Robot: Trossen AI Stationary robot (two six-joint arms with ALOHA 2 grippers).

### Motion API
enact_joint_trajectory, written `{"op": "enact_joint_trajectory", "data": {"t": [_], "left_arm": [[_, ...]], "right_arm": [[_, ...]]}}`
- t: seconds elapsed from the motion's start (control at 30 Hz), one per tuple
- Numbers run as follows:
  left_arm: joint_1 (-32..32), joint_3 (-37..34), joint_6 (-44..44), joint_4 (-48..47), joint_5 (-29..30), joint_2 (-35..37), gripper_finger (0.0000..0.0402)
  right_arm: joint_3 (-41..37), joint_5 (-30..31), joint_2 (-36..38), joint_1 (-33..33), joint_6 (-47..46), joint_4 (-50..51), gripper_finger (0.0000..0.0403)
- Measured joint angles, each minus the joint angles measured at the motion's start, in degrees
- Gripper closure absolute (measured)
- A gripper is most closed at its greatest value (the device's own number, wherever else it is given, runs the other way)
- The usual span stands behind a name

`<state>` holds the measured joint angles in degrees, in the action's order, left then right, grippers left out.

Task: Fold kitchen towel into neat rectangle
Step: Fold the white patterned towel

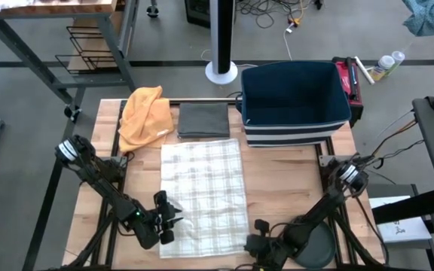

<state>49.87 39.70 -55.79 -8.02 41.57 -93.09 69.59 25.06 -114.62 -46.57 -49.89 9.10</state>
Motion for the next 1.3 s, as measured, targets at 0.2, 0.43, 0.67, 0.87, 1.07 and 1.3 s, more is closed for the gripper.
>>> {"op": "enact_joint_trajectory", "data": {"t": [0.2,0.43,0.67,0.87,1.07,1.3], "left_arm": [[0.0,0.0,3.1,0.0,2.7,2.9,0.0287],[0.0,0.0,8.9,-0.3,4.5,6.8,0.0287],[0.0,0.0,13.3,-2.8,4.6,8.0,0.0287],[0.0,0.0,11.5,-9.3,5.4,8.2,0.0287],[0.3,0.0,10.3,-10.6,5.5,8.7,0.0287],[0.7,0.0,11.8,-10.5,5.5,8.8,0.0287]], "right_arm": [[0.2,5.0,2.1,-0.1,2.3,0.2,0.039],[-0.6,-0.8,-0.7,-0.2,-6.2,2.9,0.039],[0.8,-5.2,0.4,0.1,-8.6,3.1,0.039],[4.1,-3.1,3.8,1.7,-1.0,2.9,0.039],[6.8,-0.3,4.9,5.5,3.7,2.7,0.039],[7.0,3.7,4.8,12.5,10.8,-0.2,0.039]]}}
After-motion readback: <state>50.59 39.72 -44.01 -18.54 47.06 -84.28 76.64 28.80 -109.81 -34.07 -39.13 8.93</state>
